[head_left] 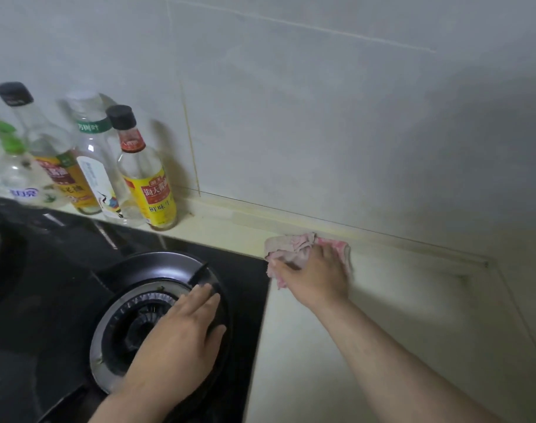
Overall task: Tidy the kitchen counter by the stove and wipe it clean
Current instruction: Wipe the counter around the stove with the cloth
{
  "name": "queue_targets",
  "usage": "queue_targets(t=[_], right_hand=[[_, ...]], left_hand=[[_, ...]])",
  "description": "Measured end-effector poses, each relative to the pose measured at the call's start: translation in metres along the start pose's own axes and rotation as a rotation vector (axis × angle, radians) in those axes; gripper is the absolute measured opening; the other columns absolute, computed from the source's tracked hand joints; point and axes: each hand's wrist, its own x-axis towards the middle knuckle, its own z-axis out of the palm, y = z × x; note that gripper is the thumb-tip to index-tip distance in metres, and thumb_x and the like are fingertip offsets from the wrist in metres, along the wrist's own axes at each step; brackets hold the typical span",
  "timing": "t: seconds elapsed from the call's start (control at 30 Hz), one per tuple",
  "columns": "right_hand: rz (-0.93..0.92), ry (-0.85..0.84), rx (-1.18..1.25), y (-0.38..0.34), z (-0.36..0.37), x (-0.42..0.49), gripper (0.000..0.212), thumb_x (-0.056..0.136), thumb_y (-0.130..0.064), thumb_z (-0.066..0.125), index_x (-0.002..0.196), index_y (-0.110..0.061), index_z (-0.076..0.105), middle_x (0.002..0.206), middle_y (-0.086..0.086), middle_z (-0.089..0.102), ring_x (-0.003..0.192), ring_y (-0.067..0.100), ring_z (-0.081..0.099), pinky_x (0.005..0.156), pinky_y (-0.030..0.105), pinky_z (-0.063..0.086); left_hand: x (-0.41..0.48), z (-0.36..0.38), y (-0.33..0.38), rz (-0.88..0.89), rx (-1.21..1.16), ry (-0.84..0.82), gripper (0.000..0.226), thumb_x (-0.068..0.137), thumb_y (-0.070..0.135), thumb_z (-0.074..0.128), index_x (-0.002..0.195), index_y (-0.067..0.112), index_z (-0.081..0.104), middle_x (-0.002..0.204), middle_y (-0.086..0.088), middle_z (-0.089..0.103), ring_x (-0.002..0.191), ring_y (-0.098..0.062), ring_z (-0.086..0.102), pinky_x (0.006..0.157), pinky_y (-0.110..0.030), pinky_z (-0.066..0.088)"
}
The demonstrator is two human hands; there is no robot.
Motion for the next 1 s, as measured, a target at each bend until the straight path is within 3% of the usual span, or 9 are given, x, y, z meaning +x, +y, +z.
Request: queue_targets(t=[0.13, 0.2, 0.33, 0.53, 0.8, 0.9, 0.93, 0.97, 1.0], right_hand=[[-0.117, -0.019, 0.042, -0.009, 0.012, 0.004, 0.082, 0.08, -0.059, 0.056, 0.145, -0.012, 0.039, 0.154, 0.004, 0.036, 0.145, 0.021, 0.027, 0.12, 0.034, 0.021], [-0.197, -0.048, 0.047, -0.015, 0.015, 0.006, 0.07, 0.08, -0.05, 0.055, 0.141, -0.016, 0.044, 0.151, 0.002, 0.041, 0.142, 0.019, 0.031, 0.119, 0.033, 0.021], [-0.333, -0.125, 0.069, -0.036, 0.016, 0.014, 0.057, 0.076, -0.046, 0.054, 0.129, -0.024, 0.055, 0.142, -0.003, 0.05, 0.137, 0.019, 0.038, 0.117, 0.036, 0.024], [-0.467, -0.222, 0.036, -0.055, 0.015, 0.025, 0.042, 0.08, -0.039, 0.056, 0.121, -0.028, 0.059, 0.14, -0.006, 0.052, 0.138, 0.014, 0.036, 0.116, 0.033, 0.024], [-0.569, -0.266, 0.036, -0.09, 0.027, 0.032, 0.054, 0.082, -0.039, 0.056, 0.136, -0.03, 0.05, 0.151, -0.007, 0.04, 0.145, 0.015, 0.026, 0.12, 0.039, 0.019], [-0.584, -0.282, 0.01, -0.102, 0.03, 0.034, 0.06, 0.086, -0.042, 0.058, 0.142, -0.032, 0.044, 0.155, -0.009, 0.036, 0.147, 0.013, 0.022, 0.121, 0.038, 0.017], [-0.586, -0.288, 0.007, -0.105, 0.03, 0.035, 0.06, 0.087, -0.042, 0.059, 0.144, -0.032, 0.043, 0.155, -0.009, 0.035, 0.147, 0.014, 0.022, 0.121, 0.037, 0.017], [-0.592, -0.295, 0.0, -0.107, 0.028, 0.034, 0.061, 0.088, -0.041, 0.06, 0.145, -0.032, 0.041, 0.155, -0.009, 0.035, 0.147, 0.014, 0.022, 0.121, 0.036, 0.017], [-0.594, -0.303, -0.007, -0.109, 0.026, 0.033, 0.061, 0.089, -0.041, 0.06, 0.146, -0.032, 0.04, 0.156, -0.009, 0.034, 0.147, 0.014, 0.021, 0.121, 0.036, 0.017]], left_hand=[[-0.014, 0.011, -0.017, -0.054, 0.026, -0.039, 0.043, 0.085, 0.031, 0.06, 0.122, 0.011, 0.067, 0.134, -0.004, 0.06, 0.125, -0.019, 0.056, 0.107, -0.031, 0.033], [-0.018, 0.011, -0.021, -0.052, 0.028, -0.075, 0.046, 0.085, 0.038, 0.049, 0.116, 0.012, 0.071, 0.127, -0.004, 0.065, 0.119, -0.018, 0.06, 0.108, -0.023, 0.036], [-0.025, 0.007, -0.02, -0.03, 0.032, -0.069, 0.053, 0.082, 0.047, 0.044, 0.115, 0.015, 0.072, 0.126, 0.0, 0.066, 0.119, -0.014, 0.06, 0.11, -0.012, 0.015], [-0.038, 0.004, -0.023, 0.003, -0.035, -0.058, 0.058, 0.089, 0.057, 0.041, 0.119, 0.016, 0.07, 0.131, 0.003, 0.063, 0.127, -0.007, 0.043, 0.113, -0.011, 0.015], [-0.031, 0.0, -0.026, 0.032, -0.04, -0.223, 0.068, 0.093, 0.069, 0.014, 0.125, 0.025, 0.056, 0.133, 0.008, 0.058, 0.125, -0.003, 0.046, 0.106, -0.012, 0.025], [-0.023, 0.022, -0.036, 0.066, 0.115, -0.21, 0.104, 0.055, 0.098, -0.004, 0.14, 0.048, 0.03, 0.16, 0.015, 0.005, 0.145, -0.014, 0.022, 0.118, -0.018, -0.008], [-0.029, 0.024, -0.037, 0.026, 0.172, -0.203, 0.105, 0.044, 0.103, -0.006, 0.136, 0.061, 0.026, 0.159, 0.019, -0.01, 0.138, -0.011, -0.03, 0.116, -0.032, -0.02], [-0.035, 0.03, -0.039, 0.035, 0.122, -0.142, 0.097, 0.047, 0.104, 0.004, 0.132, 0.065, 0.032, 0.161, 0.017, -0.005, 0.088, 0.029, 0.034, 0.119, -0.043, -0.012], [-0.04, 0.03, -0.041, 0.009, 0.002, -0.156, 0.088, 0.058, 0.1, 0.022, 0.13, 0.057, 0.047, 0.16, 0.014, 0.017, 0.127, -0.008, 0.049, 0.121, -0.037, 0.005]])
